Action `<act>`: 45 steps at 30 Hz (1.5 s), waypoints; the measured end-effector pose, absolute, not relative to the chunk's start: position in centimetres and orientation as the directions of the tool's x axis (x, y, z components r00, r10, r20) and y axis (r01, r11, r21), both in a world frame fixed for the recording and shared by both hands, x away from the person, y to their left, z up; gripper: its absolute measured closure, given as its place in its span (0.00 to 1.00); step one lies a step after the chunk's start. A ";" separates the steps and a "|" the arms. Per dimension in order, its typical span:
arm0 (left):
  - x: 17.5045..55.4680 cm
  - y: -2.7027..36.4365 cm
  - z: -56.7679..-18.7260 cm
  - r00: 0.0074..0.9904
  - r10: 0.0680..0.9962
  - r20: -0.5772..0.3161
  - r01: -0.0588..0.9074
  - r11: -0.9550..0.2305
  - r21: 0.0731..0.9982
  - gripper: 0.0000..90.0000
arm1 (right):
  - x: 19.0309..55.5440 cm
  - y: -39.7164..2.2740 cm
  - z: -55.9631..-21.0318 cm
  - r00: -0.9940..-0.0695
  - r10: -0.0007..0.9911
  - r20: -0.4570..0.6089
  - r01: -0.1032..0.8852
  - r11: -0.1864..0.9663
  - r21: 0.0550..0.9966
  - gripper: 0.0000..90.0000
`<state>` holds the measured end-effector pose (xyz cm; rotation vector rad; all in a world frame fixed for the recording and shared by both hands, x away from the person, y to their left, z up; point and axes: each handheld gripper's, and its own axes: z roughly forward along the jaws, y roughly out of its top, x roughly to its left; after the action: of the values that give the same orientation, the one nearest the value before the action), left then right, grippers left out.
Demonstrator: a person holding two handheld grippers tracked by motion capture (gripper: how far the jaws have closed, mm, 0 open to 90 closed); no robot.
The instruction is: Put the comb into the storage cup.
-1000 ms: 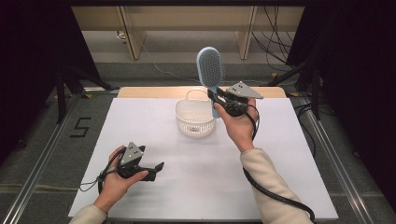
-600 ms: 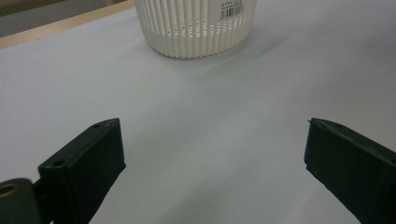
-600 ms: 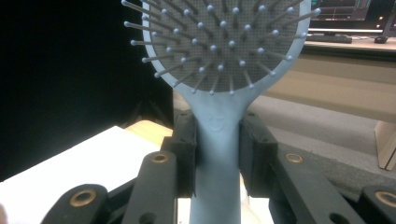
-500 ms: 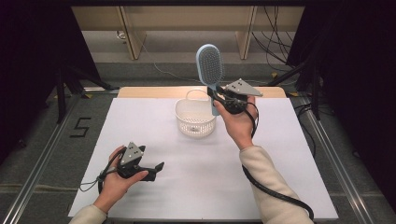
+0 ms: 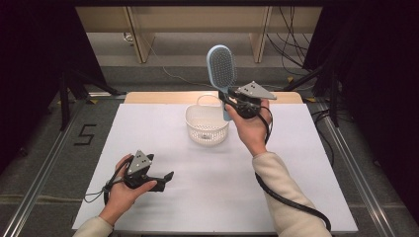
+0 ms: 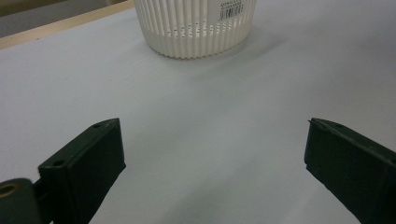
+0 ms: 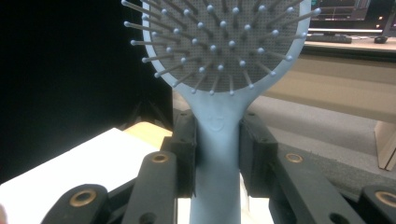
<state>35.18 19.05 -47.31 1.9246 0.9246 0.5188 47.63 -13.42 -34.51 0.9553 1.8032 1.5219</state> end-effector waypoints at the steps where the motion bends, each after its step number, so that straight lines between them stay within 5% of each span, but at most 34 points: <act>1: 35.2 19.1 -47.3 0.631 0.776 -0.013 0.393 -0.305 0.867 0.05 | 47.7 -13.4 -34.5 -0.570 0.821 0.013 0.151 0.089 0.984 0.78; 45: 35.2 19.1 -47.3 0.631 0.776 -0.013 0.392 -0.304 0.868 0.05 | 48.9 -12.2 -34.5 -0.578 0.816 0.017 0.171 0.100 0.980 0.78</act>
<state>35.22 19.07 -47.30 1.9223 0.9239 0.5193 48.94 -12.16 -34.52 0.9633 1.8312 1.5134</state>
